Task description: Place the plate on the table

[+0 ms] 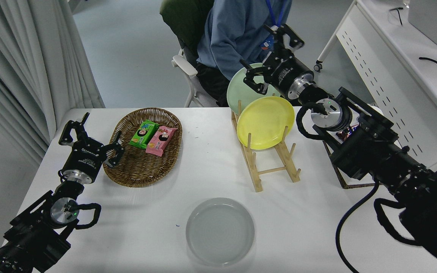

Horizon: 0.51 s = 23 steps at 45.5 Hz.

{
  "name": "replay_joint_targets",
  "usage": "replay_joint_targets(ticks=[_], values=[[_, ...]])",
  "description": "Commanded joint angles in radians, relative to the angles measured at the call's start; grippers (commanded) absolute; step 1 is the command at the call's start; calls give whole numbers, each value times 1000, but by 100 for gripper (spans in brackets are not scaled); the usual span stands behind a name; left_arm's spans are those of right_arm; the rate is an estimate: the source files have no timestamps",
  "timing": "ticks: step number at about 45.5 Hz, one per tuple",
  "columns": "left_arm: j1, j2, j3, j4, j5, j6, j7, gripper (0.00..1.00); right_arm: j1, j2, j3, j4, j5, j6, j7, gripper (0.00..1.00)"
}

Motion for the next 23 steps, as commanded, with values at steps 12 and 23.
replay_joint_targets(ticks=[12, 23], values=[[0, 0, 0, -1, 0, 0, 0, 100, -228, -51, 127, -10, -146, 39, 180, 100], [0, 0, 0, -1, 0, 0, 0, 100, -297, -12, 205, -62, -153, 36, 179, 100]])
